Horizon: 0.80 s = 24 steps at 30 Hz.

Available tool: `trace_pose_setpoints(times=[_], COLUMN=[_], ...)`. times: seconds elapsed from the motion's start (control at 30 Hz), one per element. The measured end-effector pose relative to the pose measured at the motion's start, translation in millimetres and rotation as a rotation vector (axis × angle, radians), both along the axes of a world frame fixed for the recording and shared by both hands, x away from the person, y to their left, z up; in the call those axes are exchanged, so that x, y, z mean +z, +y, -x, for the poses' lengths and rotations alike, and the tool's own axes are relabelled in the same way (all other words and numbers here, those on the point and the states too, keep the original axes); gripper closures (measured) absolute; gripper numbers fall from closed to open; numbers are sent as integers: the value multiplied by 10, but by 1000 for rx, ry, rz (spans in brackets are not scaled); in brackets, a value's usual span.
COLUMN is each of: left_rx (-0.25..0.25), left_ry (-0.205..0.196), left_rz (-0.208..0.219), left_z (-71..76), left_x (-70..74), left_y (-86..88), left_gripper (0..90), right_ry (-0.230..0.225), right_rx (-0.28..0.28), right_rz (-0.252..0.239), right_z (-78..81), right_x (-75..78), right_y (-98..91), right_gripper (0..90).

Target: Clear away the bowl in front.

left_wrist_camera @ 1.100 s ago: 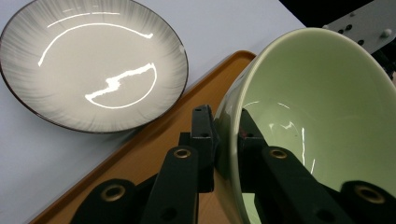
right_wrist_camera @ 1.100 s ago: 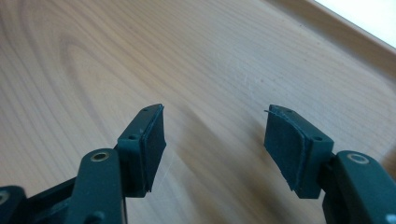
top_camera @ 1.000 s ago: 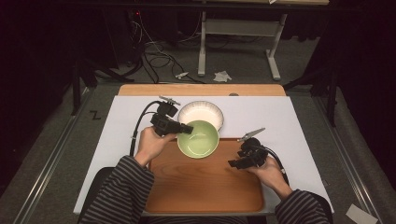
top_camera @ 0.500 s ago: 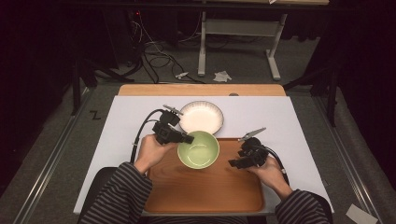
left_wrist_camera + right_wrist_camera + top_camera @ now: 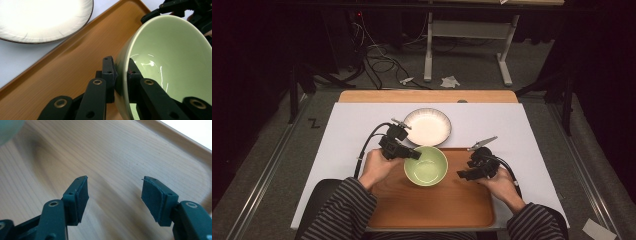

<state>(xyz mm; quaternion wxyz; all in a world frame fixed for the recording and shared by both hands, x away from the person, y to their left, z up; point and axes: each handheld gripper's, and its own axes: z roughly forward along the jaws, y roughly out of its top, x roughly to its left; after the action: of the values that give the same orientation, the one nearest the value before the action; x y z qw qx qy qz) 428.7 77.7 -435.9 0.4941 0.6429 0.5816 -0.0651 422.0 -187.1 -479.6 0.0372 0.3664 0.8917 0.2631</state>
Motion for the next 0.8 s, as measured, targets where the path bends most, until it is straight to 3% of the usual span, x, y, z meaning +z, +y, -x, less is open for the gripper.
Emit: trace_pose_setpoints(times=[0.53, 0.8], left_rx=[4, 7], left_ry=[46, 54], left_rz=[-37, -40], left_z=[-93, -105], left_x=[-236, -273], left_y=[-111, -135], left_gripper=[821, 821], right_ry=[3, 3], right_rx=[-5, -11], right_rz=[-2, -1], right_z=[-2, 11], right_x=[2, 10], right_y=[-2, 2], right_gripper=[399, 399])
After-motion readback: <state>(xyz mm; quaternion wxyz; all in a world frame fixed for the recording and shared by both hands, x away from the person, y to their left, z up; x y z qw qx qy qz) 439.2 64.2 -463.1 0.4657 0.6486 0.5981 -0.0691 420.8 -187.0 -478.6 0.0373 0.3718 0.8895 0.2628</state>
